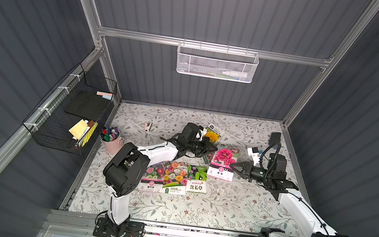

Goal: Arrange the seed packets in a row
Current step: Pick up the seed packet from the center of the board.

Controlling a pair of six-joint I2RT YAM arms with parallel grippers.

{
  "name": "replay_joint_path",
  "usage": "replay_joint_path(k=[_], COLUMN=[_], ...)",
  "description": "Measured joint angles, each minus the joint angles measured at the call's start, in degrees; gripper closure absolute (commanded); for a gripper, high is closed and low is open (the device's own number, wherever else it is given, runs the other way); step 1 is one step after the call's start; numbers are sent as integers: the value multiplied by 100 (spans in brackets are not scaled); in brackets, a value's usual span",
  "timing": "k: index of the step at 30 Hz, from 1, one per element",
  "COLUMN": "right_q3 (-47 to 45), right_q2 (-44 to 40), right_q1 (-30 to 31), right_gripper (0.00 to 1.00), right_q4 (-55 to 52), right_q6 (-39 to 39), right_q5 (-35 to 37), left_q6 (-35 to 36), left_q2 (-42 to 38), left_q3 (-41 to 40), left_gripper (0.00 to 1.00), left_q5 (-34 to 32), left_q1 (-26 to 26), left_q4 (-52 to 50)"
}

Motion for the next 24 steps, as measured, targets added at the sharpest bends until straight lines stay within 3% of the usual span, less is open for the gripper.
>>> replay_joint_path(k=[1,4,14,24], right_q3=[0,-7,-898,-1388], right_q2=[20,74,83,116], right_q1=[-11,-39,-144,-149], right_gripper=[67,30,28,41], right_q4=[2,4,927,2131], right_q6=[31,74,944,1987], right_q5=[2,61,192,267], left_q6=[-2,-2,66,111], left_q2=[0,0,0,118], left_q3=[4,7,-55,-197], left_gripper=[100,100,100,100], left_q5=[-17,-76,-973,-1858], left_q1=[-4,-50,-205,-310], left_q4=[20,144,496,892])
